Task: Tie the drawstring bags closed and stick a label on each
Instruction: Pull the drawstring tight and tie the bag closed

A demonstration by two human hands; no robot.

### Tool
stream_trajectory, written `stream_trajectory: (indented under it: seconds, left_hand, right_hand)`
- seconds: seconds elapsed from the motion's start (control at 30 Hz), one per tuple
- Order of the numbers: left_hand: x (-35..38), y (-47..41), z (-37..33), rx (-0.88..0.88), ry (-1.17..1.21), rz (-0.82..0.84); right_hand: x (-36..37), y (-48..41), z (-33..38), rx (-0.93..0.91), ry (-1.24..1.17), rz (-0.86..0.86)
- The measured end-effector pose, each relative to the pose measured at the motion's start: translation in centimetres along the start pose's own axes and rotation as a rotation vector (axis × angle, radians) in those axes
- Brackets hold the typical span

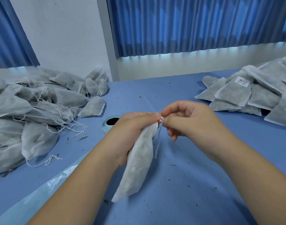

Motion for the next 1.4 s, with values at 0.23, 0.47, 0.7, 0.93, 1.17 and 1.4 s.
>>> stream_trajectory:
  seconds: [0.23, 0.47, 0.7, 0.93, 1.17, 1.4]
  left_hand:
    - [-0.2, 0.1, -0.4, 0.083, -0.157, -0.121]
    - [-0.5, 0.2, -0.9, 0.294, -0.421, -0.300]
    - [-0.5, 0.0, -0.5, 0.217, -0.276, -0.213]
    - [0.2, -0.2, 0.0, 0.095, -0.014, 0.000]
    - [0.7, -0.5, 0.2, 0.068, 0.178, 0.171]
    - [0.4, -0.7, 0.6, 0.067, 0.203, 0.173]
  right_hand:
    - [0.0, -0.1, -0.2, -0.002, 0.113, -0.020]
    - [-0.1, -0.1, -0.4, 0.021, 0.136, -0.028]
    - [-0.2, -0.2, -0.6, 0.058, 0.056, -0.013]
    - [-0.1, -0.1, -0.3, 0.037, -0.087, 0.024]
    - [0.0, 0.0, 0.0, 0.012, -0.135, 0.025]
    - [0.0, 0.1, 0.2, -0.012, -0.105, -0.001]
Point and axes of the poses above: each hand's wrist, its own y-axis away from the middle knuckle, its own x-axis out of the palm, z = x × y, the point moved 5 cm from there along -y, towards the middle knuckle, and after that the axes turned 2 degrees about z, right-handed, at the moved point
